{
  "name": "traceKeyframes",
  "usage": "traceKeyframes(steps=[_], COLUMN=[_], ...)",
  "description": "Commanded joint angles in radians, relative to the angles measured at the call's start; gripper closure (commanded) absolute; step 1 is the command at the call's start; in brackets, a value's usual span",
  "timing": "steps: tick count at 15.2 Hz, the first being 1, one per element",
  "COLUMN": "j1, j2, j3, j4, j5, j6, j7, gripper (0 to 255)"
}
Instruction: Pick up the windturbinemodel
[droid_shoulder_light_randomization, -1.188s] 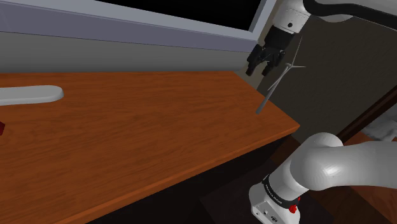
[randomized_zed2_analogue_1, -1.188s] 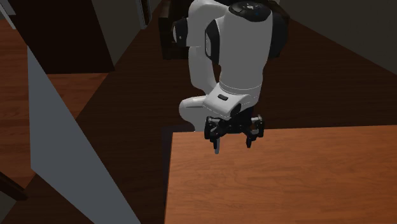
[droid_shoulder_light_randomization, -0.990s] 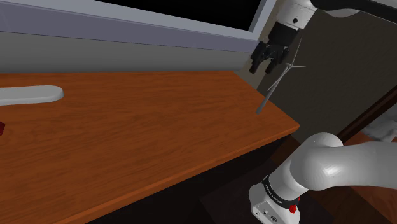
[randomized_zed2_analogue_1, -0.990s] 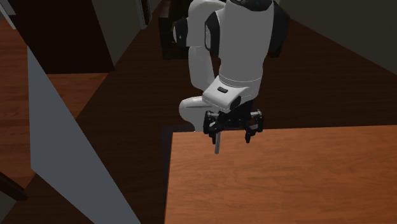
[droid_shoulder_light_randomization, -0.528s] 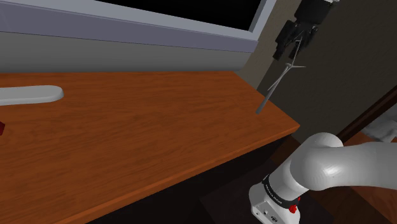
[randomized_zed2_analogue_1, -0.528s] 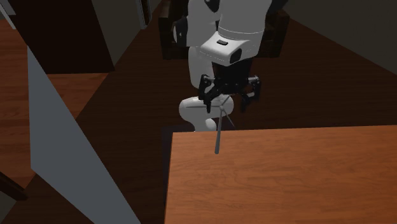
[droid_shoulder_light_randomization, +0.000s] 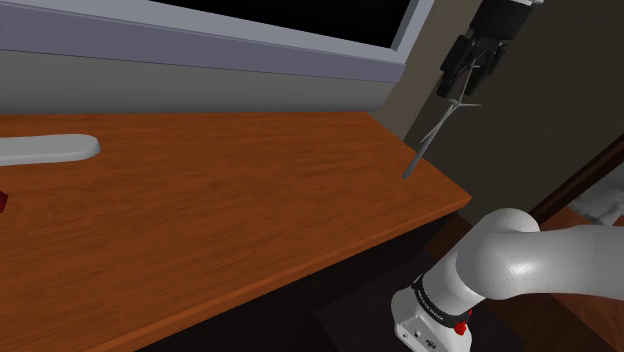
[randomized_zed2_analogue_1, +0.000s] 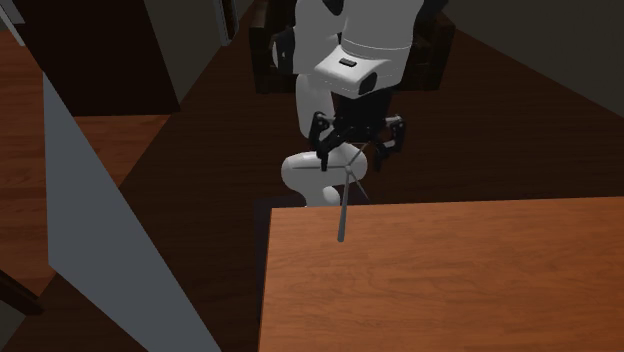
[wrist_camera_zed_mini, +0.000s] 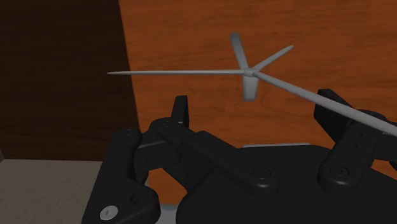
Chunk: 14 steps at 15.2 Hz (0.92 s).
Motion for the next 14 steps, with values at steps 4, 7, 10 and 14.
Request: traceKeyframes(steps=[4, 7, 10, 14], j1=[0.0, 0.0, 0.0, 0.0], j2=[-0.022, -0.021, -0.021, -0.013], j3=[-0.001, -0.001, -0.001, -0.001], j4=[-0.049, -0.049, -0.048, -0.03], j5=[0.0, 0.0, 0.0, 0.0], j6=[0.027, 0.027, 0.027, 0.017], j7=[0.002, 0.002, 0.002, 0.001], gripper=[255, 255, 255, 255])
